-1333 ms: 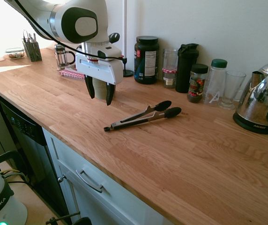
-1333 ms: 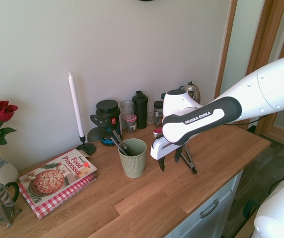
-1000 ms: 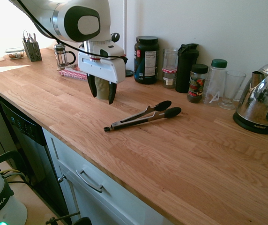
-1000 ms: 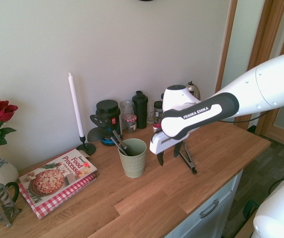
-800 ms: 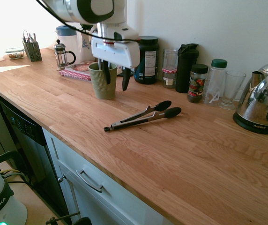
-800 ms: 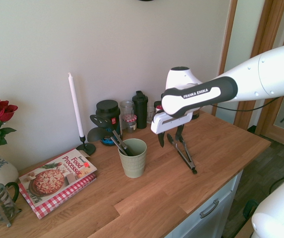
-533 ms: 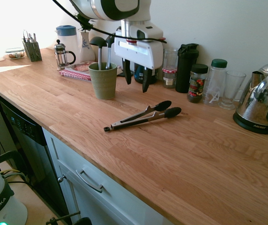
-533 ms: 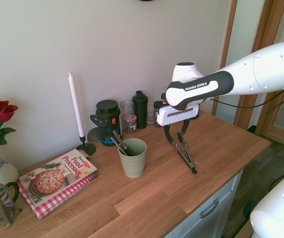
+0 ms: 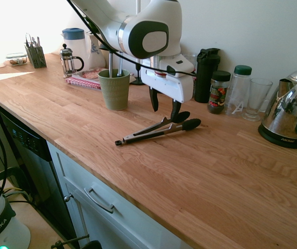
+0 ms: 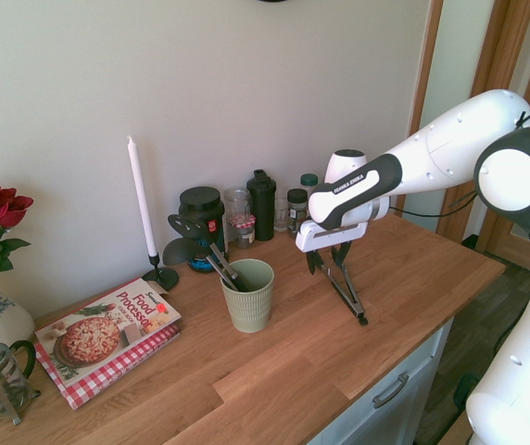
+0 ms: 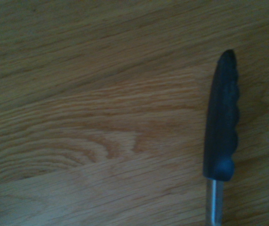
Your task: Put the tongs back in the holder
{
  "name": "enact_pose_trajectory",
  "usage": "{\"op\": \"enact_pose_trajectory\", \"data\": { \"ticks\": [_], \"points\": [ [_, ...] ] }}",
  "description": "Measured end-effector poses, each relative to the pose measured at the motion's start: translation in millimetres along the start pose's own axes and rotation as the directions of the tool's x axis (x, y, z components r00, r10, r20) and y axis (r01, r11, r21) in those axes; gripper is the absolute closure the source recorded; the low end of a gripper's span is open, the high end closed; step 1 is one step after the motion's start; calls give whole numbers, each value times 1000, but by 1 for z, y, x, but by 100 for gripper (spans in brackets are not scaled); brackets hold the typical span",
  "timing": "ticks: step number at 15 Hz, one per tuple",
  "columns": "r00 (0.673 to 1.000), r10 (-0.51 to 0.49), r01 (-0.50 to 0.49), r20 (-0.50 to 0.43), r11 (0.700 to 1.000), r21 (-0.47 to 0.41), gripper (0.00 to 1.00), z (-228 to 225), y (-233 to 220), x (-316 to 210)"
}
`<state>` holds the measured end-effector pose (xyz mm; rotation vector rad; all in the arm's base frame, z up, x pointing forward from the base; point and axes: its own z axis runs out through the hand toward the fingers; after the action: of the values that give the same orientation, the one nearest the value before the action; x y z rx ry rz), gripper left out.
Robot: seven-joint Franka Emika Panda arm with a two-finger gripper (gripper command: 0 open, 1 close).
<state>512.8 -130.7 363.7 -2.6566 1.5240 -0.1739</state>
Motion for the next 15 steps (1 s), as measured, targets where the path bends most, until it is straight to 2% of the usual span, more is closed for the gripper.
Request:
{"op": "enact_pose_trajectory", "data": {
  "ticks": [15],
  "points": [
    [1000,-14,15,27,1000,-13,100,23,-5,13]
  ]
}}
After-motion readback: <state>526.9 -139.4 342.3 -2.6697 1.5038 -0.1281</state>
